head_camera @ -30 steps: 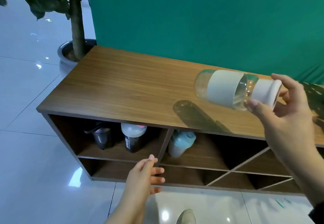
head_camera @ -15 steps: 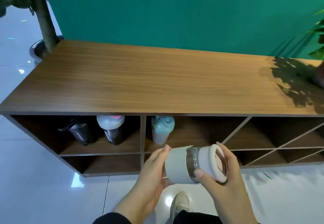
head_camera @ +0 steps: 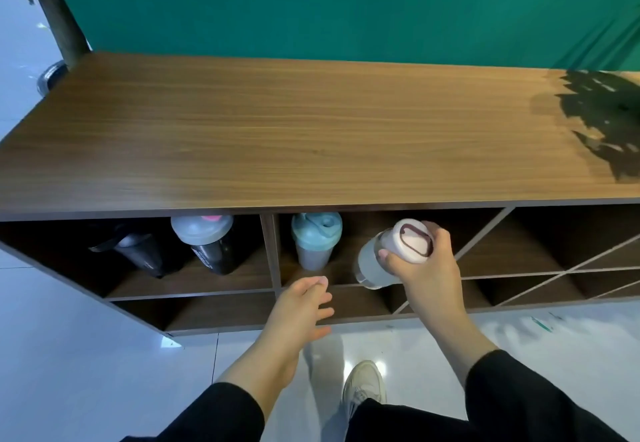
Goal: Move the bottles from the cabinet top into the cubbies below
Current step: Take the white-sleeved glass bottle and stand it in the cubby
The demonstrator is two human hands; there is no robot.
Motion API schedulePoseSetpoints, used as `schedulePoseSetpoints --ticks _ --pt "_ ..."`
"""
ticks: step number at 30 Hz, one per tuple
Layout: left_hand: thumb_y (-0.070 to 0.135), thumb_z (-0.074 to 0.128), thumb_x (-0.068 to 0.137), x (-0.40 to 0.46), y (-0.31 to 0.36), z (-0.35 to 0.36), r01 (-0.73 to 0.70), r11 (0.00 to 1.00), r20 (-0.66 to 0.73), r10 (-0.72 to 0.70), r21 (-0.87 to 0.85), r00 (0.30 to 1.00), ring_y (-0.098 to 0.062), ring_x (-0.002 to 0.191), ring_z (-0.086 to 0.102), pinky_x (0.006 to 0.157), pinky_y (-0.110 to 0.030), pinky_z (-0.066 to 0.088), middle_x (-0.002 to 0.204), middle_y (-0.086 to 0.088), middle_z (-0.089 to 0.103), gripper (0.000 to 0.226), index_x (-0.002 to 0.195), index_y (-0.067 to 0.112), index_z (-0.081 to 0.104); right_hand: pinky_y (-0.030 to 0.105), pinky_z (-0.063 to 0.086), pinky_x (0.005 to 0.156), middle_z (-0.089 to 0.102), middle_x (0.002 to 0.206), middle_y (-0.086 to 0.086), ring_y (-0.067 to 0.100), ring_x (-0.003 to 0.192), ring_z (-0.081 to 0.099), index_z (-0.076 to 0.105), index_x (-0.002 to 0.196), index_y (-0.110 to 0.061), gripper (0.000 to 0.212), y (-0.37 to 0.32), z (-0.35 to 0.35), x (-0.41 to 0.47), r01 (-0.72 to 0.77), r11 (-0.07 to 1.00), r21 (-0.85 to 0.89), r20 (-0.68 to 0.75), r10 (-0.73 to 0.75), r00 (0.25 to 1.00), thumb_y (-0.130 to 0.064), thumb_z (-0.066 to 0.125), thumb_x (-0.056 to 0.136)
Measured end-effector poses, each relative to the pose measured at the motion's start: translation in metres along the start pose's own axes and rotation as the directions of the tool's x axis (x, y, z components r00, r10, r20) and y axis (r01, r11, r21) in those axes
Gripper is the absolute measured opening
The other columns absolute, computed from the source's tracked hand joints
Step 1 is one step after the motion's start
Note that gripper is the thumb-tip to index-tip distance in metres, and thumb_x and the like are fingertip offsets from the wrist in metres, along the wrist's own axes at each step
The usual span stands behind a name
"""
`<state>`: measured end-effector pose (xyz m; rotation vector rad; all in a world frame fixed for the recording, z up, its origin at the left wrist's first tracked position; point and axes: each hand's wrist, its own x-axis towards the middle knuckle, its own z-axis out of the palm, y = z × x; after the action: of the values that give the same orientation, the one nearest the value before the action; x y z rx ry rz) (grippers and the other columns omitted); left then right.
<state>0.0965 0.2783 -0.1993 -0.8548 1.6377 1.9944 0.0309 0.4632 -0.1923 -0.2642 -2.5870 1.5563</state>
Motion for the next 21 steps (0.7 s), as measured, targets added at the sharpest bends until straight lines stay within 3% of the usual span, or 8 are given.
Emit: schedulePoseSetpoints --ticks 4,10,16,21 --pt "0.033 0.054 0.101 0.004 0.002 -0.004 0.007 0.999 -0.017 -0.006 0.041 1.000 -0.023 0.116 0.066 0.099 -0.044 0.055 0.134 -0.008 0.065 0.038 0.138 0.021 0.056 0.033 0.053 0.089 0.060 0.115 -0.006 0.015 0.105 0.059 0.043 0.134 -0.026 0.080 0.017 0.017 0.029 -0.019 0.999 -0.050 -0.023 0.017 1.000 -0.034 0.087 0.068" --pt "0.033 0.055 0.100 0.009 0.007 -0.007 -0.008 1.000 -0.027 0.008 0.018 1.000 -0.021 0.113 0.068 0.099 -0.044 0.055 0.130 -0.006 0.067 0.040 0.138 0.020 0.056 0.023 0.038 0.086 0.058 0.113 -0.009 0.010 0.103 0.053 0.049 0.125 -0.027 0.066 0.031 0.036 0.053 -0.038 0.999 0.002 -0.031 0.038 0.999 -0.026 0.086 0.071" --pt "0.031 0.055 0.101 0.014 0.011 -0.007 -0.014 1.000 -0.022 0.014 0.017 1.000 -0.021 0.113 0.067 0.097 -0.042 0.056 0.131 -0.007 0.067 0.040 0.140 0.020 0.055 0.025 0.038 0.088 0.058 0.111 -0.014 0.011 0.105 0.054 0.045 0.117 -0.039 0.063 0.038 0.047 0.067 -0.074 0.997 -0.026 -0.008 0.074 0.997 -0.035 0.086 0.069" --pt "0.032 0.055 0.101 0.014 0.012 -0.006 -0.026 0.999 -0.029 0.027 0.042 0.999 -0.020 0.113 0.068 0.099 -0.044 0.055 0.129 -0.006 0.068 0.040 0.139 0.020 0.056 0.027 0.040 0.092 0.057 0.121 -0.009 0.015 0.115 0.054 0.046 0.127 -0.033 0.071 0.044 0.048 0.071 -0.073 0.995 -0.069 0.008 0.074 0.997 -0.039 0.085 0.068"
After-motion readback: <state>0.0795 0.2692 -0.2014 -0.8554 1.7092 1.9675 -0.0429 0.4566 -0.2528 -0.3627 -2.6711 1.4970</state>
